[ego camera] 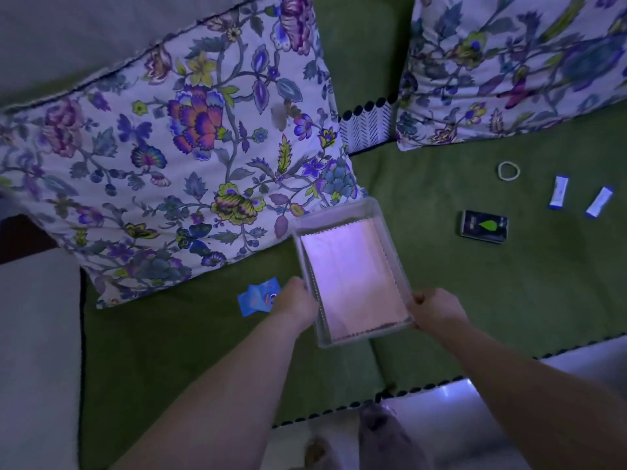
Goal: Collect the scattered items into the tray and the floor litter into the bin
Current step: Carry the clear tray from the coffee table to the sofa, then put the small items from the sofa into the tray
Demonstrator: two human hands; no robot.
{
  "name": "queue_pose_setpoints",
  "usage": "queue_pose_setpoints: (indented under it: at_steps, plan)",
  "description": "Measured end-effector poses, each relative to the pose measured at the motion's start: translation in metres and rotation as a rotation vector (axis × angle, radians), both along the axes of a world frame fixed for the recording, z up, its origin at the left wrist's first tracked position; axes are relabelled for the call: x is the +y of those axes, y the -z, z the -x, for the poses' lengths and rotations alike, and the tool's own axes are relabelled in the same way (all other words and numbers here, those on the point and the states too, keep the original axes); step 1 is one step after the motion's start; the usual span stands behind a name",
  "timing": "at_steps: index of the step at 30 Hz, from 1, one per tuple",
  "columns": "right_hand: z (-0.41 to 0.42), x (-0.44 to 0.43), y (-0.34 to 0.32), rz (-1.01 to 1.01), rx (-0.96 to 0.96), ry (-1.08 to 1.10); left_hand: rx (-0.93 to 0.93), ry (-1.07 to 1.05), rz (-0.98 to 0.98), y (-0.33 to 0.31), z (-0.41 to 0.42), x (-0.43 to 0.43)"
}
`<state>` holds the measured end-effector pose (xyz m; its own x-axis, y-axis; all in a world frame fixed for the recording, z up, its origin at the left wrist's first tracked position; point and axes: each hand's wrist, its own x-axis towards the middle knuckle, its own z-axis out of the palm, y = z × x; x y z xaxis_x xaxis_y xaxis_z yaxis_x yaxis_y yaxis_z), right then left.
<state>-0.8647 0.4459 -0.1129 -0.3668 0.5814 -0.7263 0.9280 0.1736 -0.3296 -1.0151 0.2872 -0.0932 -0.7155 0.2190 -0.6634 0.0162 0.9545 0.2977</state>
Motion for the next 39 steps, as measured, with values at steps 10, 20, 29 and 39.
queue_pose_setpoints:
  at_steps: [10,20,29,39]
  plan:
    - [0.028,0.051,0.084,-0.085,-0.064,0.171,-0.128,-0.014,-0.069,0.092,0.034,0.068]
    - [0.037,0.040,0.129,-0.030,-0.170,0.211,-0.275,-0.010,-0.057,0.148,0.038,0.061]
    - [0.086,-0.002,0.103,-0.388,0.158,0.150,-0.181,0.006,0.092,0.141,0.072,-0.004]
    - [0.163,-0.093,0.144,-0.115,0.383,-0.226,0.028,0.137,0.197,0.165,0.135,-0.078]
